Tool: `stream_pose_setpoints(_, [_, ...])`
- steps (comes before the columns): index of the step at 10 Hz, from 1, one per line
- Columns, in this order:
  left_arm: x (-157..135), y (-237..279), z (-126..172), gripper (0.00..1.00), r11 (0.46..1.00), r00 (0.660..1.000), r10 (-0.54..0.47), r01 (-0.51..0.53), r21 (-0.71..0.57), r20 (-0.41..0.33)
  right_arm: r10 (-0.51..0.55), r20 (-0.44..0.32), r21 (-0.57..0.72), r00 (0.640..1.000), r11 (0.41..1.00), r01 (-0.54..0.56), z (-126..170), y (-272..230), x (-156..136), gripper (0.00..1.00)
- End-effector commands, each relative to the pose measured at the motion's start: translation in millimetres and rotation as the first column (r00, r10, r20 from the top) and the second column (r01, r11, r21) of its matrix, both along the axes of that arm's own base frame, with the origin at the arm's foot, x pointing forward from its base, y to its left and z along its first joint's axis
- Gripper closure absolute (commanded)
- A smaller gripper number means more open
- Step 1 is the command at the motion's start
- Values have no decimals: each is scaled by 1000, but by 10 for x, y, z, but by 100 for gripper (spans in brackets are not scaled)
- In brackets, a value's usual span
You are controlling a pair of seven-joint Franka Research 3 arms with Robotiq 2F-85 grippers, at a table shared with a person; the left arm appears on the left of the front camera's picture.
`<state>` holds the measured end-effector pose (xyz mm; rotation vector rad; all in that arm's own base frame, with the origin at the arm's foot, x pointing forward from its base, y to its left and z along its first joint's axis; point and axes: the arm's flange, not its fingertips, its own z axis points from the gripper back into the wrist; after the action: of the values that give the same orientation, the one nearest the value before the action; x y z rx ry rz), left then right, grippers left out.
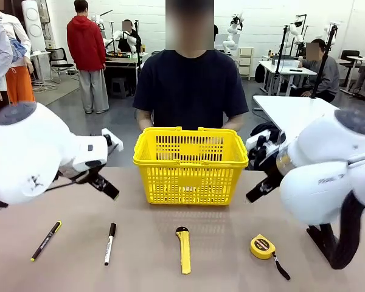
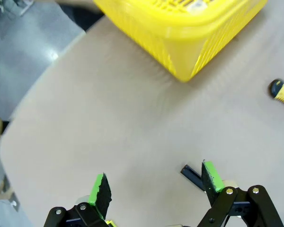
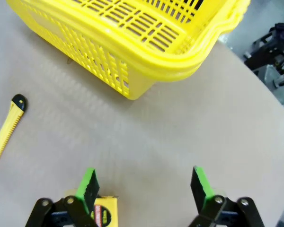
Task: Place the items the person wants into the basket.
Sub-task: Pick up the item the person points to and place it in the Market Basket.
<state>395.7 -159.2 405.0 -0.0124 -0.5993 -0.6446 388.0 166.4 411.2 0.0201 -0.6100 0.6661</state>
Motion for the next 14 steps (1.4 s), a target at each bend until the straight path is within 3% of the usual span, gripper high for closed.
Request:
stream_pose_setpoints(1, [-672, 74, 1053, 0, 998, 993, -50, 48, 29, 104, 4, 25, -19, 1000, 1000, -4, 816, -264, -956, 0])
stream_pose_setpoints(3, [-1167, 64, 1880, 0, 993, 977, -69, 48, 105, 203, -50, 97, -27, 994, 998, 53, 1648, -476, -1478, 0])
stream_pose_setpoints(5, [-1339, 52, 2574, 0, 987, 965, -80, 43, 152, 250, -46, 135, -55, 990, 997, 54, 2291, -341, -1848, 0])
stream_pose_setpoints(7, [-1496, 42, 2759, 0, 989, 962, -63, 23, 148, 266, -55, 136, -77, 989, 995, 66, 2520, -292, -1944, 0])
stream_pose_setpoints(8, [-1429, 57, 2740, 0, 983, 942, -33, -31, 183, 335, -119, 187, -112, 975, 984, 141, 2488, -257, -1883, 0])
stream_pose_setpoints(9, [-1646, 106, 2875, 0, 991, 958, -68, 33, 127, 279, -24, 160, -46, 987, 998, 32, 2548, -400, -2168, 0])
stream_pose_setpoints(12, [-1592, 90, 2881, 0, 989, 955, -67, 26, 143, 289, -41, 167, -65, 985, 997, 53, 2586, -341, -2138, 0])
stream_pose_setpoints(13, [-1344, 372, 2881, 0, 979, 970, -203, 198, 47, 131, 14, -36, 97, 999, 995, -11, 2614, -720, -1815, 0])
stream_pose_setpoints(14, [-1225, 773, 2923, 0, 957, 962, -266, 270, -102, 56, 26, -138, 254, 990, 967, 10, 2642, -1245, -1495, 0])
